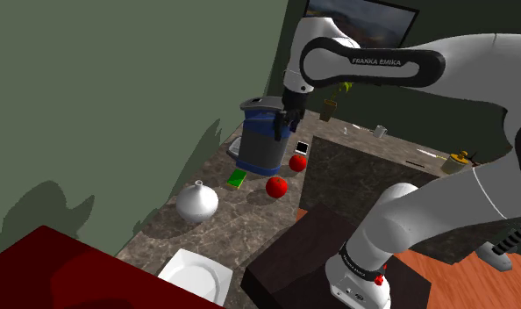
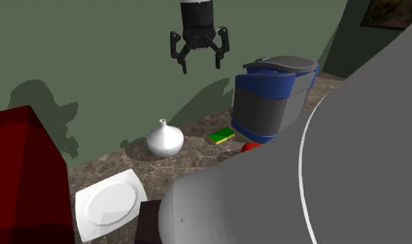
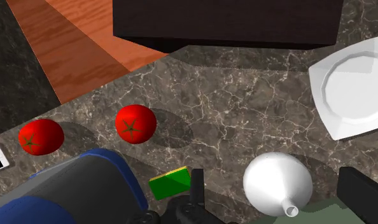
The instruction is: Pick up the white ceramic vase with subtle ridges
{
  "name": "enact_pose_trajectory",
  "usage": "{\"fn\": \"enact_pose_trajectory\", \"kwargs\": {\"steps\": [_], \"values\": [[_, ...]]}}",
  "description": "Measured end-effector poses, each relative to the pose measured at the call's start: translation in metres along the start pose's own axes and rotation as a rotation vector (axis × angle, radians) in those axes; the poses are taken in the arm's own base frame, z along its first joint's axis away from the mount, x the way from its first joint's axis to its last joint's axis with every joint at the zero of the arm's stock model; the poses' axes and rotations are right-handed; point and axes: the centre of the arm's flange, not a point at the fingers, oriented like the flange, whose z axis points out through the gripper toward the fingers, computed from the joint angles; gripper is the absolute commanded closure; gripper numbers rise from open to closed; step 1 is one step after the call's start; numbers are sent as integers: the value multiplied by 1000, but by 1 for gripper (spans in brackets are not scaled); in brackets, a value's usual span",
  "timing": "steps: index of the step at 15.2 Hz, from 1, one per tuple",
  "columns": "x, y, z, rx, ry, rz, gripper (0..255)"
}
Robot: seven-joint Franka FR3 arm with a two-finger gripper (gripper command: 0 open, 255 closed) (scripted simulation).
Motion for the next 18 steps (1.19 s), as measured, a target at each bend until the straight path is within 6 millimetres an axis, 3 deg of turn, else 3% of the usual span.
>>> {"fn": "enact_pose_trajectory", "kwargs": {"steps": [18], "values": [[164,-85,160,26,-58,-3,0]]}}
